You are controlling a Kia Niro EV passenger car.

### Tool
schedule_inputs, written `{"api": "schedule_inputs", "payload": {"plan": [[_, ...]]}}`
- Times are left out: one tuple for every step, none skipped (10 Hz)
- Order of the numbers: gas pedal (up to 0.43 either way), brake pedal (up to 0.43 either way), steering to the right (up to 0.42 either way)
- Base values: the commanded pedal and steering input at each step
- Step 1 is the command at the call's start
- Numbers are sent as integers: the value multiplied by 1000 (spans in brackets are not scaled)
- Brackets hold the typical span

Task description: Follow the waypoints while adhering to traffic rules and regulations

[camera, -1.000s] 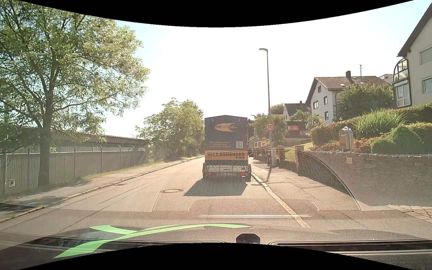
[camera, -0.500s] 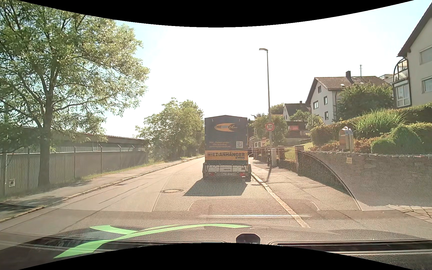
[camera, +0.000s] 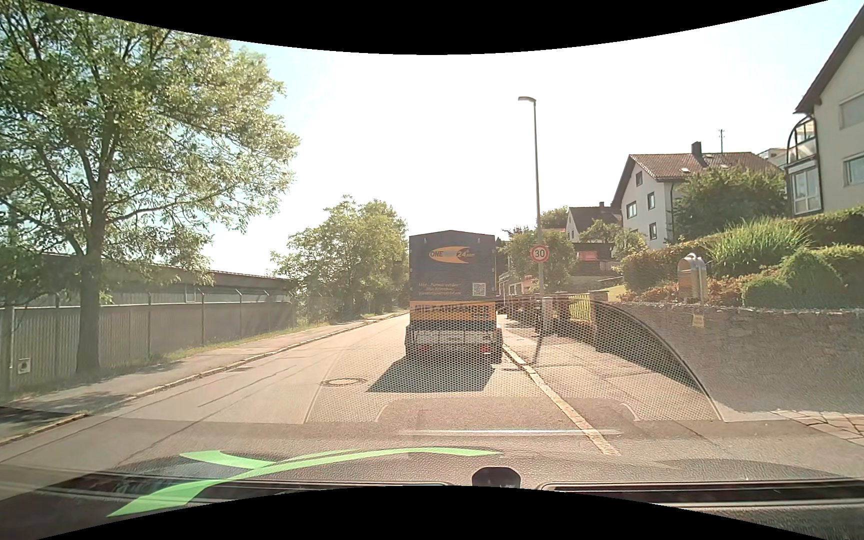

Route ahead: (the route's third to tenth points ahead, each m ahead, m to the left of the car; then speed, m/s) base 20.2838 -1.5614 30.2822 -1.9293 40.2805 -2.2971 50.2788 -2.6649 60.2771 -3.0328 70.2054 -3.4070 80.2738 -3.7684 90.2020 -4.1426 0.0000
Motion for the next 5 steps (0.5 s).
{"api": "schedule_inputs", "payload": {"plan": [[0, 524, 0], [0, 512, -3], [0, 506, -8], [0, 494, -9], [0, 488, -9]]}}
